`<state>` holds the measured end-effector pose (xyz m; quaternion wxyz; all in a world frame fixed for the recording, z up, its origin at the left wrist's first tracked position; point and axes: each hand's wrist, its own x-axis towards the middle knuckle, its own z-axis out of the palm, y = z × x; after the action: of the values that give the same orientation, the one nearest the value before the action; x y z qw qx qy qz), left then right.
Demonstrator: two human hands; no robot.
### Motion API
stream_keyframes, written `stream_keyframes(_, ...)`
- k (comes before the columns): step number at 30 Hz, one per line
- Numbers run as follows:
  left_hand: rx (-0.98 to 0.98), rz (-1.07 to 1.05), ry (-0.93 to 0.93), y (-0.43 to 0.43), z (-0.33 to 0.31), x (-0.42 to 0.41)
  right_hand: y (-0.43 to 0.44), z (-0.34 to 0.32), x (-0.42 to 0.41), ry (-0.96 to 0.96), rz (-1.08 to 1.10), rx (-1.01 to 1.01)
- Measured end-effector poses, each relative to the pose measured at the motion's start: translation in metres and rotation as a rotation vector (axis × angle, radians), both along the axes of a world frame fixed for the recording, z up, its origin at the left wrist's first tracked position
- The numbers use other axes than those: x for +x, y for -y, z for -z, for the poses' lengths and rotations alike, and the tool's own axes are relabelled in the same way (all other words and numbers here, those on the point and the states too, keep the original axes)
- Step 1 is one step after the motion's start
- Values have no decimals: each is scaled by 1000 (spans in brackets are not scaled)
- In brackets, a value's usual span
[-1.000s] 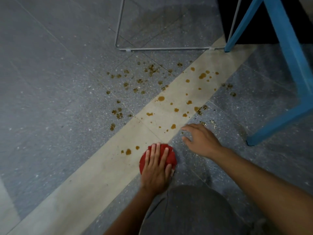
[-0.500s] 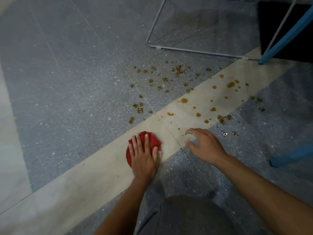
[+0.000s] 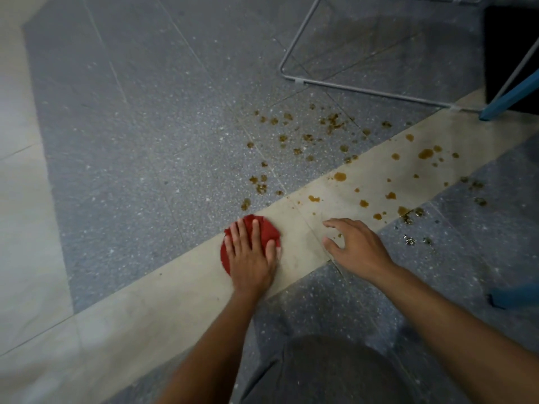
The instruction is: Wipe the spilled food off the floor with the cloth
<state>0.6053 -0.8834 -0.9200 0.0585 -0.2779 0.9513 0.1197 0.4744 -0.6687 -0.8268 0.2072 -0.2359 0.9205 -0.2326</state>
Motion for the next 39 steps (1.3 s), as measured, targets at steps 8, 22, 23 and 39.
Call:
stream_keyframes(8,3,595,-62,17,22,83,9,-7,-1,14,20,-6)
stream_keyframes(22,-23,882,-65,-23,29,89,15,-11,1,-7,9,27)
stream_keyframes(23,-17,862,-57,0,25,92,14,-11,-1,-6,23,22)
stream_keyframes(39,32,649,-87,51,21,85,62,-28,-18,7,85,-58)
